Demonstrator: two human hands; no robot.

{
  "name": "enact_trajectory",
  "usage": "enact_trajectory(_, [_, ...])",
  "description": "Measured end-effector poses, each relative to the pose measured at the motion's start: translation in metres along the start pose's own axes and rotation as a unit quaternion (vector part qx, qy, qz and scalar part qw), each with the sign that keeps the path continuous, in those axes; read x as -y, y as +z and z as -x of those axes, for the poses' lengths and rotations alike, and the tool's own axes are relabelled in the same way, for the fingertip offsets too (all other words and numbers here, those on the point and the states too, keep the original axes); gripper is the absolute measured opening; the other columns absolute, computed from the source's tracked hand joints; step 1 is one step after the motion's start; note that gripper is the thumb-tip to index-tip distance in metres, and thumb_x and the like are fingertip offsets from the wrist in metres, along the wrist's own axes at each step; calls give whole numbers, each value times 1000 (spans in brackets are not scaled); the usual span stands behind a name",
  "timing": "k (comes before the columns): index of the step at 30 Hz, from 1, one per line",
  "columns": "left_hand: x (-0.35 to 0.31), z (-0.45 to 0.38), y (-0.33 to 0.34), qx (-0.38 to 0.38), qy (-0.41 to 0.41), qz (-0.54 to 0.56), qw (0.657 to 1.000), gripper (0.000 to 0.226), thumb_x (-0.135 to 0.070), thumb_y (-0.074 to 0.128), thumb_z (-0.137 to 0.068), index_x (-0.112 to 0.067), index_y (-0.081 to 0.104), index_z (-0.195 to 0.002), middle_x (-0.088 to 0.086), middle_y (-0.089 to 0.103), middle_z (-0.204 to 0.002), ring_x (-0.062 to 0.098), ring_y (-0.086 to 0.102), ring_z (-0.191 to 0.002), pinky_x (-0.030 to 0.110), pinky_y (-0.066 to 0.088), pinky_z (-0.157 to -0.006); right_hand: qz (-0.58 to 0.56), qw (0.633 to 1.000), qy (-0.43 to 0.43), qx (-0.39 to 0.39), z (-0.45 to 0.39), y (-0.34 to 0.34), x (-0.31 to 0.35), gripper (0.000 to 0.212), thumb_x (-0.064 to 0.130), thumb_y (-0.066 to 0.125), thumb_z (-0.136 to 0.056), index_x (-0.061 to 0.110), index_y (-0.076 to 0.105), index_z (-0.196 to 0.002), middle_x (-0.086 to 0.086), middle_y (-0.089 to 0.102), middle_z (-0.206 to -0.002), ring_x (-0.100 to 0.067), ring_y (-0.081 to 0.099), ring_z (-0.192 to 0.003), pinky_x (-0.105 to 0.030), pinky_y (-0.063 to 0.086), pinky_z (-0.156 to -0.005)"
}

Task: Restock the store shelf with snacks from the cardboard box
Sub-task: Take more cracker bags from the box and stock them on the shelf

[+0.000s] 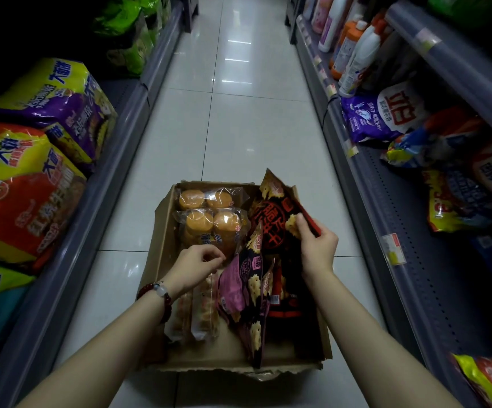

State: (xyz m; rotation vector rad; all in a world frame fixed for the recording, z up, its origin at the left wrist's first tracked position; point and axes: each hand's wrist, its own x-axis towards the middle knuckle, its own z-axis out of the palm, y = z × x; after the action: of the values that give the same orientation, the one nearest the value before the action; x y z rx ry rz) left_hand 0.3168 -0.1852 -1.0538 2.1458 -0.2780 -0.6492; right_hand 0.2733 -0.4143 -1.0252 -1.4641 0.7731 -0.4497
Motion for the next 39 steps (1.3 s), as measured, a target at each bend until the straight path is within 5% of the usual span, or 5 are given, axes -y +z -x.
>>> enact_trajectory(8, [-28,-13,12,-4,38,58,998,29,-32,60,-92,-23,64,-120,-10,67,-109,6,63,-101,30,54,-91,-199,974,-26,-102,-7,-9,61,11,30,70,-86,20,67,-82,8,74,-78,-7,71,-81,-28,58,-75])
enact_trajectory(13, [-36,-14,13,-12,60,75,995,30,-23,57,-94,-24,61,-124,-11,64,-114,1,57,-107,19,48,-90,-260,957,-66,-109,-4,-14,84,10,25,66,-89,17,65,-85,12,75,-75,-5,72,-80,-26,57,-70])
enact_trajectory(24, [-51,-10,38,-42,28,55,997,46,-49,71,-78,-21,59,-112,-4,57,-112,9,56,-102,20,47,-82,-97,987,-97,-82,8,-10,55,12,35,67,-89,24,70,-84,4,73,-87,-9,70,-87,-27,58,-77])
enact_trajectory(31, [-53,-6,45,-9,17,33,999,77,-49,72,-77,-24,40,-143,0,38,-142,16,38,-132,23,30,-102,-69,989,-78,-101,12,-19,44,11,36,64,-91,31,67,-81,8,71,-86,-7,68,-87,-27,56,-78])
enact_trajectory(39, [-45,9,28,5,-2,54,999,38,-30,52,-96,-32,53,-134,-4,68,-116,18,64,-108,36,51,-95,-46,992,-63,-97,12,-20,37,15,40,63,-90,26,69,-87,2,72,-93,-15,70,-93,-34,58,-81])
